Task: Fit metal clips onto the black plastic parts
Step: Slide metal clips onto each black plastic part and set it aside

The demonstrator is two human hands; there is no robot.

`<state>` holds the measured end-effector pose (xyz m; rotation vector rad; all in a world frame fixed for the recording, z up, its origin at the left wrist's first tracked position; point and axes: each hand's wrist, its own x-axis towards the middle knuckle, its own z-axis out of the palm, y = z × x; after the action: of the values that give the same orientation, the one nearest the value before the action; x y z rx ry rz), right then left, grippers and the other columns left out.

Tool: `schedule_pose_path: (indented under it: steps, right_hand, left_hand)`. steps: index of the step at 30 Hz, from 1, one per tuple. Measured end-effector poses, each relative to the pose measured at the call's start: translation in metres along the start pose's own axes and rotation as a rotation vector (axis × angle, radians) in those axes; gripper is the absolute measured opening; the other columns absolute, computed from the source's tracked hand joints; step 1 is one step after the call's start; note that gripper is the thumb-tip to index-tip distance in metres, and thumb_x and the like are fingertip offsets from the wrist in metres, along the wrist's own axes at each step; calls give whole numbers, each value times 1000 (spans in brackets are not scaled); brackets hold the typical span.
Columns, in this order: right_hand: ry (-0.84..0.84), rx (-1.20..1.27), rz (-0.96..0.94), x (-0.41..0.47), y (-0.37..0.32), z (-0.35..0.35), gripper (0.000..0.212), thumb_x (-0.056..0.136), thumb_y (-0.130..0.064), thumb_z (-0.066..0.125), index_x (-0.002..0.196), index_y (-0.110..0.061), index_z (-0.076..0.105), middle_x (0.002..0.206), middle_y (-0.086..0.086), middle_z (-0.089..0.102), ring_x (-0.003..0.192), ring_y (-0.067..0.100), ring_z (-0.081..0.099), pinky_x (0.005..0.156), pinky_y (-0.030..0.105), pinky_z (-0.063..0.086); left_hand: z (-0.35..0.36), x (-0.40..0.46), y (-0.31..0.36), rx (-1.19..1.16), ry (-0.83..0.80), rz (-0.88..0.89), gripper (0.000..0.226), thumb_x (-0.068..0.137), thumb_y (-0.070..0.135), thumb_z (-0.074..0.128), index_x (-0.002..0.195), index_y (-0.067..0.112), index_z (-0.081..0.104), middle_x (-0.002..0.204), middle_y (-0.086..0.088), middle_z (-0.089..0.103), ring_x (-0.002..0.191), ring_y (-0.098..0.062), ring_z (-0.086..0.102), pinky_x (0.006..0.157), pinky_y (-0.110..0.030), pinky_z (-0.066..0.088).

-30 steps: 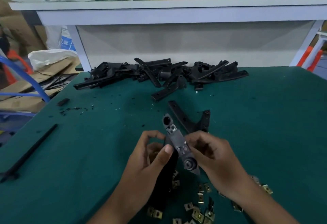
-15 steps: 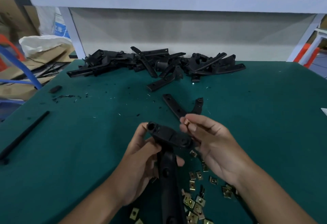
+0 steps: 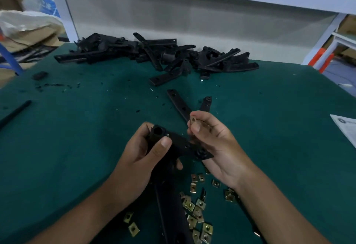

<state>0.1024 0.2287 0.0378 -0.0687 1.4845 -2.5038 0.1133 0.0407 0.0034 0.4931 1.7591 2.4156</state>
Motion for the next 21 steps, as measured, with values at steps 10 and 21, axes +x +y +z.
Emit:
schedule_pose_path:
  steps: [10,21]
  right_hand:
    - [1,-35,9,0,1,2,14,81,-13,73,87,-25,77,93,0,73,85,10,67,87,34,50]
    - [-196,358,99,0,-2,-6,27,70,-29,91,92,-31,76,98,-13,72,82,6,66,70,23,46]
  left_hand:
    - [4,0,4,81,4,29,32,84,57,73,94,26,70,87,7,71,80,-7,68,68,-21,55]
    - [2,0,4,156,24,57,48,84,62,70,95,16,66,87,-2,66,81,-10,64,69,-20,53]
